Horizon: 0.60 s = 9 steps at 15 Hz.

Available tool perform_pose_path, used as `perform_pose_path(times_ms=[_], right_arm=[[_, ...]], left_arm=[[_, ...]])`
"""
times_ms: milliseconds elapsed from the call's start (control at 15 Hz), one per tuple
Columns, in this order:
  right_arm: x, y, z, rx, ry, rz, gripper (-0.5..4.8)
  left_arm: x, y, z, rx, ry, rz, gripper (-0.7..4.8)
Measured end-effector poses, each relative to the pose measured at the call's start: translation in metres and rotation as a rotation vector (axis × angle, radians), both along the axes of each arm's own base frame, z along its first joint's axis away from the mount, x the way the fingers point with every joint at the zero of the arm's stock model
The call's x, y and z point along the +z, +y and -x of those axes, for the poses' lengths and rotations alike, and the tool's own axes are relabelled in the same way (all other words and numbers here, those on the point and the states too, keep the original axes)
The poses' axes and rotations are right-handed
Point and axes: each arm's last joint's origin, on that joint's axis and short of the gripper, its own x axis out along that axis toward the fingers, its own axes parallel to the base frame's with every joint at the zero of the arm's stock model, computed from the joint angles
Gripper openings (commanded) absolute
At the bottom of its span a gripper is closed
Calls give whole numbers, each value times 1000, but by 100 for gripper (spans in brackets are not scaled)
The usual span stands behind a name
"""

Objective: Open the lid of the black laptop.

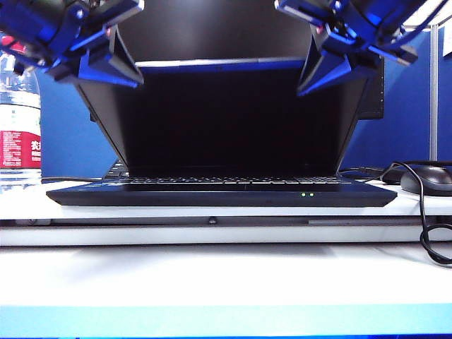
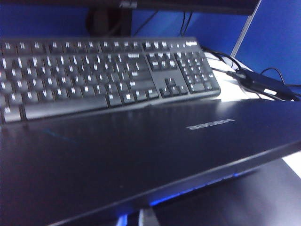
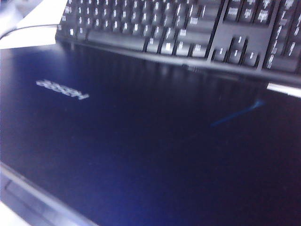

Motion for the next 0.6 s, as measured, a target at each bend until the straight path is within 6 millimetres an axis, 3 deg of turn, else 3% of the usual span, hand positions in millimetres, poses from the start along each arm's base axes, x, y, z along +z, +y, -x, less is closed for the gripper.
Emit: perform_pose_path(times_ms=[467,601], right_arm=[[27,-1,-7,-11,-91,-2,-1],[32,-4,-9,-10,-84,-2,-1]], left_arm=[[29,-3,-6,8,-92,-16,53],[53,-4,-7,14,-194,40,53]])
